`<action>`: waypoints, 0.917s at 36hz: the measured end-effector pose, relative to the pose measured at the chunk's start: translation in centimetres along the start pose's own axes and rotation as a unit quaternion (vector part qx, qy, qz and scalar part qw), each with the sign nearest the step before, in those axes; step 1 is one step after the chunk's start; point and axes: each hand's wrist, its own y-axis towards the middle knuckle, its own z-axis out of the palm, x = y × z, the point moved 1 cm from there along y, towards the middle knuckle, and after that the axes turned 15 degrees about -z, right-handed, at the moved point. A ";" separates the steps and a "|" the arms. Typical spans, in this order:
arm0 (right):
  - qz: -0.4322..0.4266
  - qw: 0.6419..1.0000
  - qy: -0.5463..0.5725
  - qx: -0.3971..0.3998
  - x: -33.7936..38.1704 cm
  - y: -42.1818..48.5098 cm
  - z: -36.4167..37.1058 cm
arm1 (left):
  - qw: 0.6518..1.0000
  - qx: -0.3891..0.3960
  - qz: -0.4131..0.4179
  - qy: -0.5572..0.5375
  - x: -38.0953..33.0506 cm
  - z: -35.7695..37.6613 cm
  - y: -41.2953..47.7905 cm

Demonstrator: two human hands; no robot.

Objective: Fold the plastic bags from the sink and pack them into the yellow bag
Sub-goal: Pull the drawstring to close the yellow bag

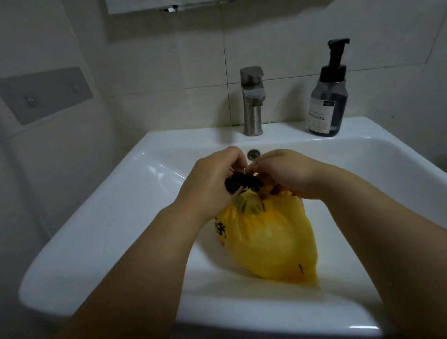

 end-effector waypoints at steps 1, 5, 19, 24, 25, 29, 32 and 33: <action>0.001 1.000 -0.007 -0.002 -0.1 0.0 0.0 | 0.999 -0.023 0.024 0.025 0.0 0.2 0.1; 0.058 0.995 0.080 -0.005 -0.4 -0.1 -0.3 | 0.980 -0.112 0.137 0.089 0.3 1.0 0.3; 0.101 0.928 0.349 0.083 -0.9 -0.3 -1.5 | 0.951 -0.218 0.213 0.045 0.1 1.5 0.0; 0.127 0.915 0.359 0.132 -0.8 -0.4 -1.8 | 0.935 -0.259 0.235 0.050 -0.1 0.9 -0.2; 0.128 0.912 0.365 0.137 -0.9 -0.5 -1.9 | 0.929 -0.270 0.247 0.055 -0.2 0.9 -0.3; 0.130 0.906 0.376 0.145 -0.9 -0.6 -2.0 | 0.915 -0.285 0.277 0.070 -0.3 0.9 -0.3; 0.140 0.910 0.370 0.125 -0.8 -0.3 -1.9 | 0.924 -0.271 0.263 0.062 -0.1 0.9 -0.1; 0.147 0.912 0.367 0.110 -0.8 -0.3 -1.8 | 0.929 -0.263 0.256 0.054 0.0 0.9 -0.1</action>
